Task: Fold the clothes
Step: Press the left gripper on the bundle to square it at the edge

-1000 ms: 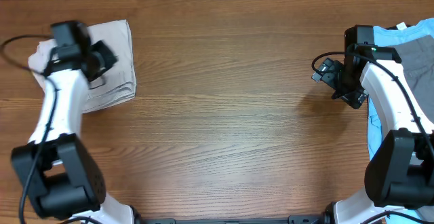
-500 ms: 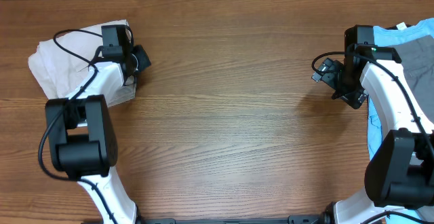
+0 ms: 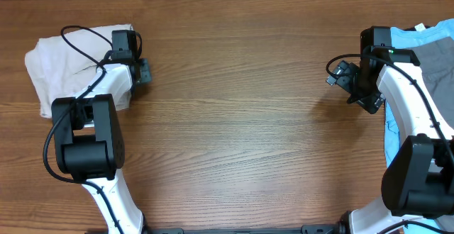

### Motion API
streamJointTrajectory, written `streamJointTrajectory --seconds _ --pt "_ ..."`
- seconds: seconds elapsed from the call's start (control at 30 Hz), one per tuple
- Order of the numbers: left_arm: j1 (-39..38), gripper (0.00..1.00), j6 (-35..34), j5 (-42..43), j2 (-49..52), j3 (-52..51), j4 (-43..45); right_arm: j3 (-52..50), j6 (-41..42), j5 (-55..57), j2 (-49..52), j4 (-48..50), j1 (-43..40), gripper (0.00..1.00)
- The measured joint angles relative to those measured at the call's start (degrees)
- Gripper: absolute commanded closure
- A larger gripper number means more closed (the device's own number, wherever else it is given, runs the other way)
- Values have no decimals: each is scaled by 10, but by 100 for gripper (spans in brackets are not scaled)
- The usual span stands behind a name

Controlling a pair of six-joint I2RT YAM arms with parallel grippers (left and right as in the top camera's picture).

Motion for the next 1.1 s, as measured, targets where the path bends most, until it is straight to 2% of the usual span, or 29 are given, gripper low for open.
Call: streamJointTrajectory --seconds 0.17,0.4,0.7,1.1 --pt "8 96 22 -37 0 0 -9 0 0 0 0 0 0 0" --pt "31 96 28 -38 0 0 -6 0 0 0 0 0 0 0" --pt "85 96 48 49 0 0 15 0 0 0 0 0 0 0" --pt "120 96 82 106 0 0 17 0 0 0 0 0 0 0"
